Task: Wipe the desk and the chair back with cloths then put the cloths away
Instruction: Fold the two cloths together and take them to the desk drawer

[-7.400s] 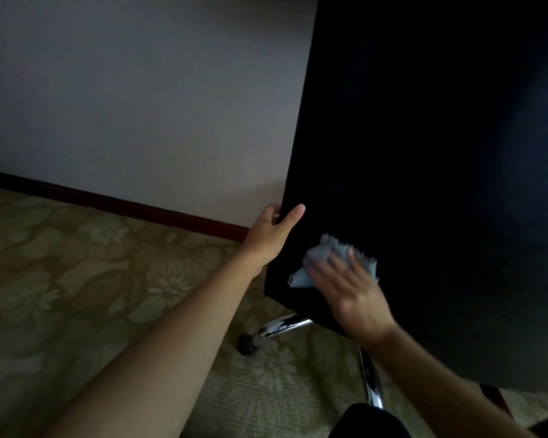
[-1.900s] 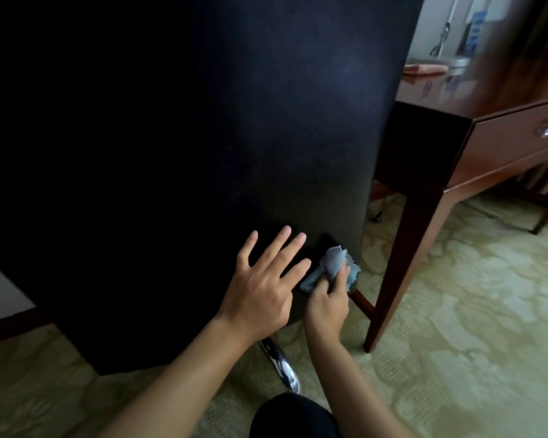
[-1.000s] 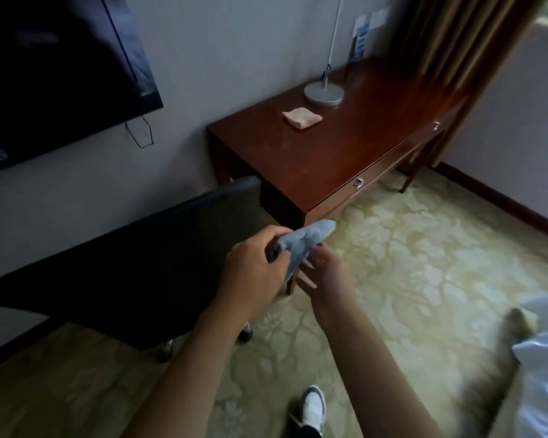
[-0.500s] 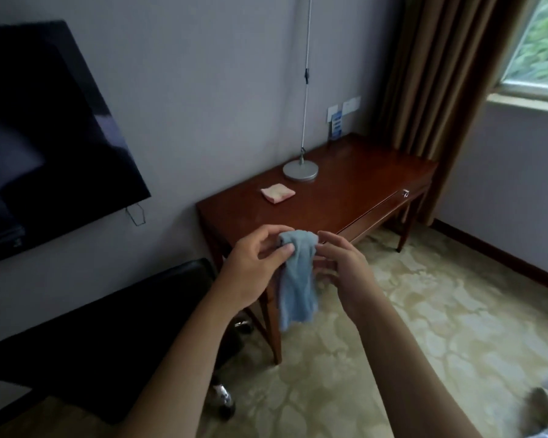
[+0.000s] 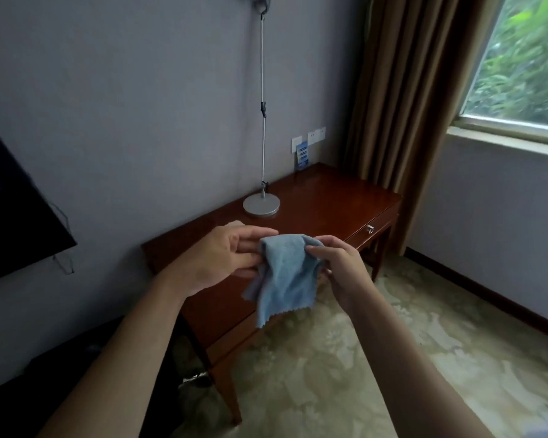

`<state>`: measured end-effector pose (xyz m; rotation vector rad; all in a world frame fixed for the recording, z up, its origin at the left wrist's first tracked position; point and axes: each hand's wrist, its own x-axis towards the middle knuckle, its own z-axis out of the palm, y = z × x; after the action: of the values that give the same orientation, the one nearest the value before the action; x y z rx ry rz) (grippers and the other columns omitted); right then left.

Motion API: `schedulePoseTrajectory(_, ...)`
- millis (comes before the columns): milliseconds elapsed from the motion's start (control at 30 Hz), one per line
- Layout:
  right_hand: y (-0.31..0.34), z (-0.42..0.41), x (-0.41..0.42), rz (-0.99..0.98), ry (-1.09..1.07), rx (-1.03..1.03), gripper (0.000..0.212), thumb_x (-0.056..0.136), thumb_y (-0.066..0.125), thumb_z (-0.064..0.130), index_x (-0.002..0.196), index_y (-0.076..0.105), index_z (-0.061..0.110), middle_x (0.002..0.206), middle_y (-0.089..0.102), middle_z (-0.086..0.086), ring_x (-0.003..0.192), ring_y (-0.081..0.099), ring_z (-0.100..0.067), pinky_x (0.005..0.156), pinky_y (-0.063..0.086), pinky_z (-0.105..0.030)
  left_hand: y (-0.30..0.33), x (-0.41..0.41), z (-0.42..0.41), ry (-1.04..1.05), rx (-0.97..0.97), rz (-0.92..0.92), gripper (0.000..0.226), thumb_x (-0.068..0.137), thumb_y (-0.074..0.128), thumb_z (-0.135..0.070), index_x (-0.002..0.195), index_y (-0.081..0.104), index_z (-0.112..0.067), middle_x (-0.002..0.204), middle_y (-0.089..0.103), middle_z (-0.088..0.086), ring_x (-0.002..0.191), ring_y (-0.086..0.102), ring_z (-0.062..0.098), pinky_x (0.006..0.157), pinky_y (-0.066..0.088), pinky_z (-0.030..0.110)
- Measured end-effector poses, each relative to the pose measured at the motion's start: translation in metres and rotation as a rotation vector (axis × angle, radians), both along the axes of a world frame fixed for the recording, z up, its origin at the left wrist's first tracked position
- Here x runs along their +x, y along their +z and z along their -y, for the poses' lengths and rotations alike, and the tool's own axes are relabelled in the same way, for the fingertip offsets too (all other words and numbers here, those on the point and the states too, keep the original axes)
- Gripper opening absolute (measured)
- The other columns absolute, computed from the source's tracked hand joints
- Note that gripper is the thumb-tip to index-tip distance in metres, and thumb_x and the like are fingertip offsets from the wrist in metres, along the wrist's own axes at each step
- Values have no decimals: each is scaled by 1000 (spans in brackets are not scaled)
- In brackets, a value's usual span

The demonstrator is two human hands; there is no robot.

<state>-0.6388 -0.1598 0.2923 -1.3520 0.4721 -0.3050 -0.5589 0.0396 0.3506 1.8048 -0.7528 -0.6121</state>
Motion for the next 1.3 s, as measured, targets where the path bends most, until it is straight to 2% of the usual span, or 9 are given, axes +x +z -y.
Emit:
schedulePoseTrajectory(167,5,47,72,-16,-11,55,15,82,65,6,89,72,16,89,65,-5,85,56,-21,70,42,-32,-6,85,43,-90,17,119,61,93,53,12,129,60,-36,101,74,3,95,71,12,78,58,26)
schedulePoseTrajectory(267,11,71,123,43,28,215,21,83,62,5,103,68,9,94,66,-10,87,61,-23,71,49,-34,-7,137,72,-84,46,294,64,86,53,12,109,70,-46,91,72,-17,80,65,-2,73,51,19)
schedulePoseTrajectory(433,14,92,194,32,60,240,25,84,60,7,106,69,16,109,68,-11,102,62,-29,79,53,-39,-7,204,94,5,5,296,29,85,67,-8,86,75,-36,86,76,-3,81,72,15,77,59,37)
schedulePoseTrajectory(667,1,108,298,-53,142,386,34,88,55,3,118,64,16,111,68,-12,103,64,-28,77,52,-35,-24,285,109,185,27,328,15,80,75,-17,92,73,-25,90,75,-10,90,70,8,90,57,41)
schedulePoseTrajectory(867,-17,138,409,-96,302,448,34,88,50,0,116,67,10,113,69,-18,107,64,-32,90,53,-42,-46,354,121,388,145,729,25,89,58,-9,98,64,-32,99,60,-20,94,61,3,83,51,22)
schedulePoseTrajectory(933,-19,144,432,-100,344,371,33,86,52,-1,112,70,7,113,70,-17,111,63,-31,97,50,-45,-48,366,120,422,170,745,29,92,53,-6,101,63,-32,100,59,-20,96,60,2,83,50,20)
schedulePoseTrajectory(1033,-18,158,476,-91,434,308,31,86,54,-5,110,71,2,104,73,-16,102,67,-26,85,55,-36,-51,397,132,520,153,693,29,92,48,-10,94,63,-35,97,62,-20,93,63,7,81,51,26)
schedulePoseTrajectory(1200,-20,165,525,-149,732,132,30,86,64,3,115,68,11,107,74,-6,104,67,-21,89,54,-37,-60,431,144,730,71,450,28,90,49,-18,86,68,-39,85,70,2,81,64,37,74,51,49)
schedulePoseTrajectory(1300,-31,160,547,-234,755,89,26,88,63,8,112,71,16,105,74,-3,106,65,-22,80,52,-36,-63,444,141,766,34,368,33,94,55,-6,85,70,-34,88,72,-2,85,68,24,76,54,39)
